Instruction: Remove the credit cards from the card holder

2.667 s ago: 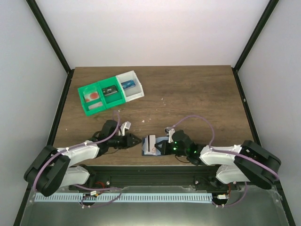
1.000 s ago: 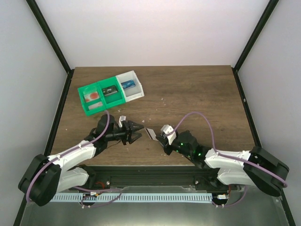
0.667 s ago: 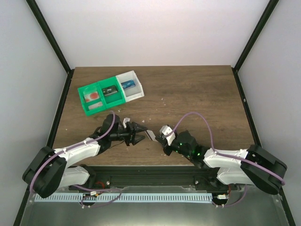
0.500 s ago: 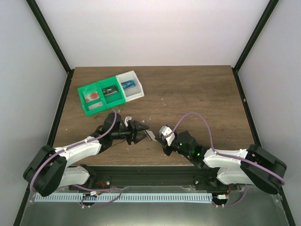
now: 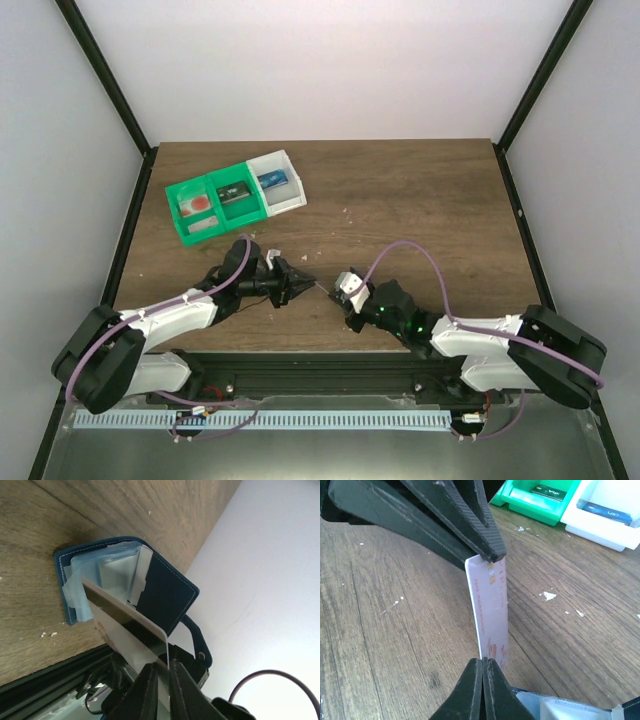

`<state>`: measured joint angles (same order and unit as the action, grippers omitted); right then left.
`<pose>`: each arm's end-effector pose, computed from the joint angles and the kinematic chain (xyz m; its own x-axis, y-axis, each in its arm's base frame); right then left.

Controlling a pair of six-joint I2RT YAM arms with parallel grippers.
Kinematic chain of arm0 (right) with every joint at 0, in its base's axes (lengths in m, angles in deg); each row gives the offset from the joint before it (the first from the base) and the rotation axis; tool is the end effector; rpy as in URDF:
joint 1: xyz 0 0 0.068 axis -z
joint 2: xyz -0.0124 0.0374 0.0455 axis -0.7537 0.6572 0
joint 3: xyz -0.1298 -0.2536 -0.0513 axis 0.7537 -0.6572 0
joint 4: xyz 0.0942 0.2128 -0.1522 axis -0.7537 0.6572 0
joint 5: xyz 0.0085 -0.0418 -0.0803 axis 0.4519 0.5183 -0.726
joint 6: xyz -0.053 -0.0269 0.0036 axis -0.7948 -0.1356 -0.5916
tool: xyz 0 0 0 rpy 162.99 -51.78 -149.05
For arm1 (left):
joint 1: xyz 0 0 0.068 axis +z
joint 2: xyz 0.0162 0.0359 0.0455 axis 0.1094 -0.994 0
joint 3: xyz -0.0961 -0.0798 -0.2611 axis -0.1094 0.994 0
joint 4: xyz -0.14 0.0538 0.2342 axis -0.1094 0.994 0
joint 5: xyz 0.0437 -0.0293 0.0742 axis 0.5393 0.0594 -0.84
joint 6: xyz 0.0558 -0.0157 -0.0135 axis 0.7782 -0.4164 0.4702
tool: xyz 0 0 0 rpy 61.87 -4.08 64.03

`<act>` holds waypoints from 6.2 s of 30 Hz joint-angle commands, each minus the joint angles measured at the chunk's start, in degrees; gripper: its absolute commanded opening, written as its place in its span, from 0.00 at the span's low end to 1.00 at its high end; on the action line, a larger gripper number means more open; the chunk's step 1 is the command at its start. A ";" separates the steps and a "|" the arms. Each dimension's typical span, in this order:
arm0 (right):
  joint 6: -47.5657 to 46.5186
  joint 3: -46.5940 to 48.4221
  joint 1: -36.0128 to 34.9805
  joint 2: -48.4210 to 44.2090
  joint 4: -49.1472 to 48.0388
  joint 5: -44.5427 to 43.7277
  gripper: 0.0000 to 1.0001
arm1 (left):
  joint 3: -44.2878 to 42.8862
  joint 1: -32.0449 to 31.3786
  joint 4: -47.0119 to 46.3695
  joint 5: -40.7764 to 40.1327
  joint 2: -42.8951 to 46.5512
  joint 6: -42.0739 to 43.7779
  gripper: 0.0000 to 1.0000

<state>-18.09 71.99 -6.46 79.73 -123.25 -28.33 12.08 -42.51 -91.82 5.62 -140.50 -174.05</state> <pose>0.1291 0.1902 0.1533 -0.1255 -0.3435 -0.9307 -0.8590 0.5070 -0.0713 0.1927 -0.1725 0.1835 -0.8402 -0.3848 0.3821 -0.4881 0.2297 -0.8420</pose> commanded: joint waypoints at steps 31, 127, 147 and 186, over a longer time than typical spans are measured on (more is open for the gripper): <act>27.68 21.55 11.08 -5.80 48.40 -4.22 0.55 | 7.68 0.85 4.80 -14.05 11.70 26.16 0.00; 29.68 17.69 12.13 -11.55 40.26 24.34 1.00 | -48.28 53.95 54.75 -4.59 -34.78 84.48 0.08; 35.53 18.18 12.12 -9.34 41.16 21.62 1.00 | -48.37 53.72 52.36 -13.82 -28.69 81.91 0.56; 35.00 21.36 13.27 10.82 49.92 -4.50 0.57 | -16.91 30.48 32.08 7.00 10.46 71.50 0.75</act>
<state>16.64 94.29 6.43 88.45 -69.77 -32.61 -8.95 -4.76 -55.41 14.34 -132.09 -100.88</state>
